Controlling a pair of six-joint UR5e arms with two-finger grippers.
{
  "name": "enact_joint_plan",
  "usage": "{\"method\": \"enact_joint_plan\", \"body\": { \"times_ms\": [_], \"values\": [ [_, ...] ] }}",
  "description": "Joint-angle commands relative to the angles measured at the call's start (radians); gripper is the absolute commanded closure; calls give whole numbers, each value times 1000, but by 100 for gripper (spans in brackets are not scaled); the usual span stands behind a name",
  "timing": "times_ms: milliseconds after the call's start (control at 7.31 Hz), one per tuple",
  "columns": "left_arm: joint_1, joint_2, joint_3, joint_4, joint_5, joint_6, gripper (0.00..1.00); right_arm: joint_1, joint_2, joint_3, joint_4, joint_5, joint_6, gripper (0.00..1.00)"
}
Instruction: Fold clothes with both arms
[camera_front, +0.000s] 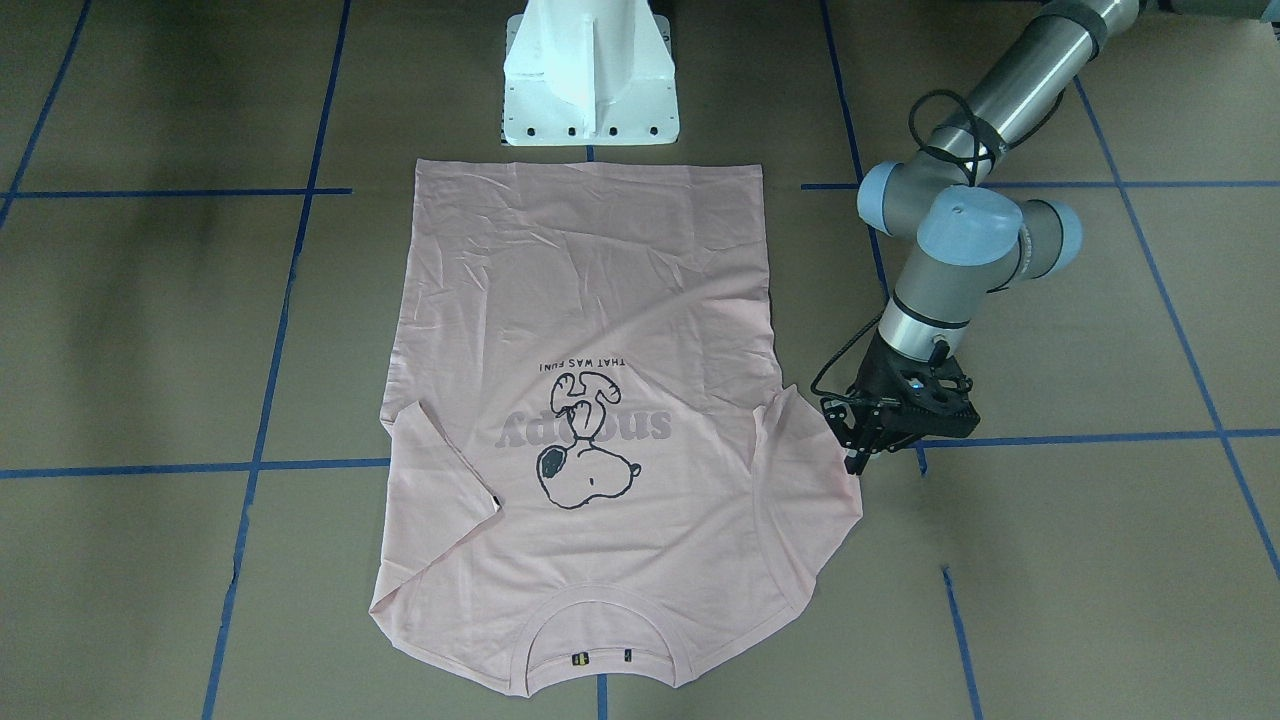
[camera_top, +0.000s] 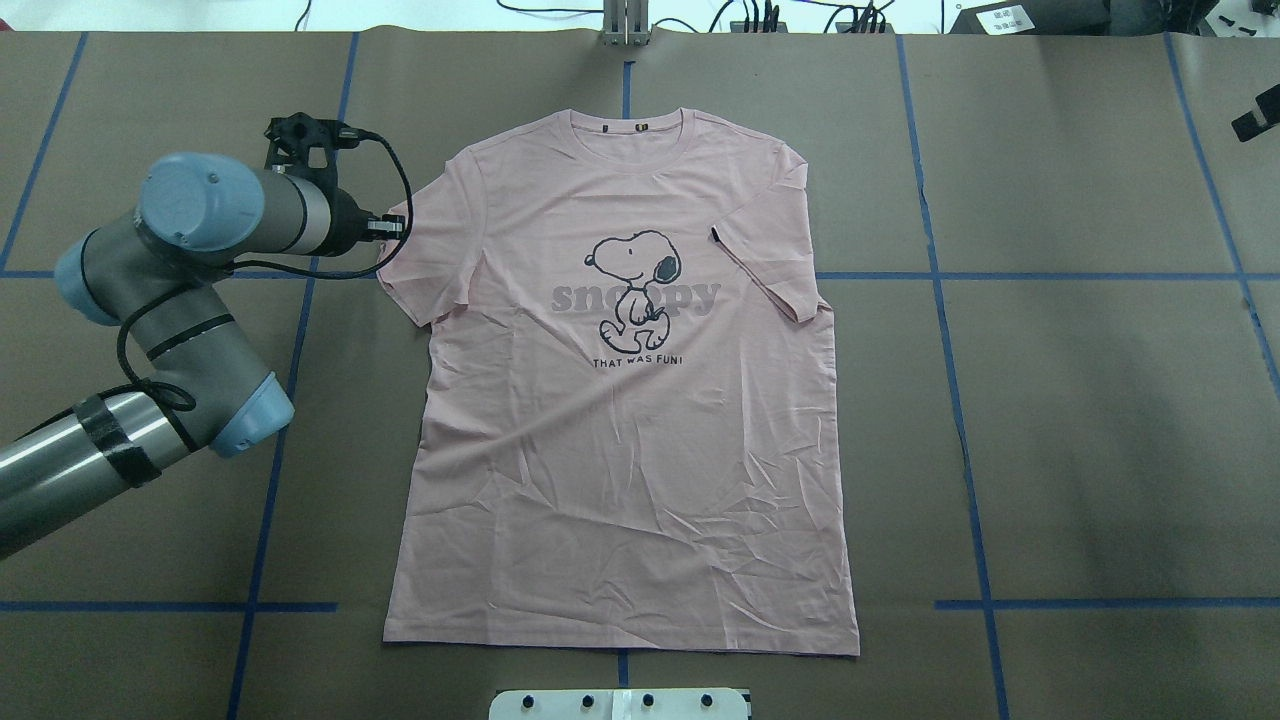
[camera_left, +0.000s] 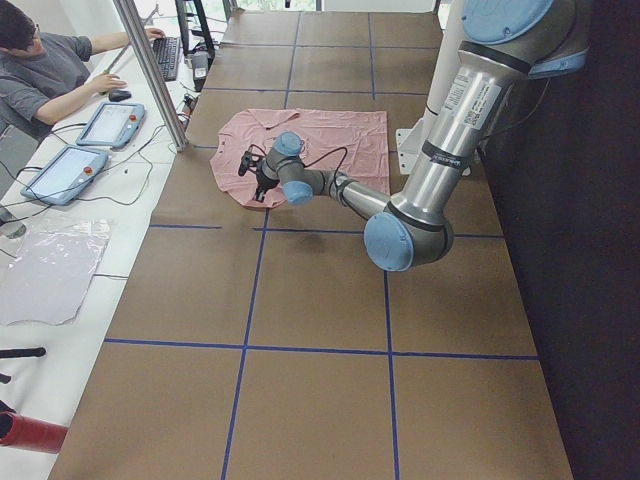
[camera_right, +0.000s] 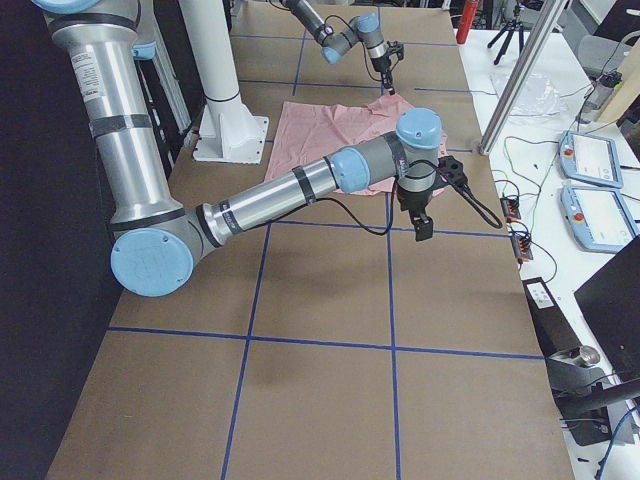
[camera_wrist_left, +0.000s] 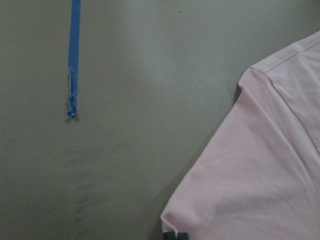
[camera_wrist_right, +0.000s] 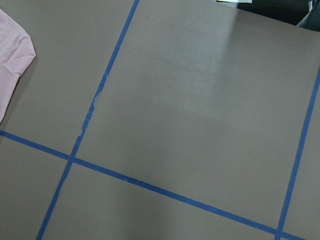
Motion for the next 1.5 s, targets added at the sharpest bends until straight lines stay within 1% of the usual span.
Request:
{"method": "enact_joint_plan", "body": {
  "times_ms": [0, 137, 410, 547, 684, 821, 958, 1095, 1231, 1368],
  "values": [
    [34, -151, -31, 309, 7, -76, 100, 0, 1, -1, 0, -1, 1, 0],
    [48, -192, 4, 321, 10, -93, 100, 0, 1, -3, 0, -1, 1, 0],
    [76, -374, 238, 320, 59, -148, 100, 0, 3, -4, 0, -1, 1, 0],
    [79, -398, 275, 317, 59, -141, 95, -2, 6, -6, 0, -1, 1, 0],
    [79, -391, 276, 317, 58, -53, 1, -2, 7, -7, -2, -1, 1, 0],
    [79, -377, 259, 309, 56, -14, 0, -2, 9, -4, -2, -1, 1, 0],
    [78, -362, 200, 312, 48, 14, 0, -3, 11, 2, -2, 2, 5, 0],
    [76, -295, 73, 321, 44, 45, 0, -5, 12, 16, 0, 6, 54, 0],
    [76, -200, -68, 321, -6, 48, 0, -44, 11, 70, 0, 4, 180, 0],
    [75, -125, -186, 323, -31, 48, 0, -105, -2, 148, 0, -4, 318, 0]
  ]
}}
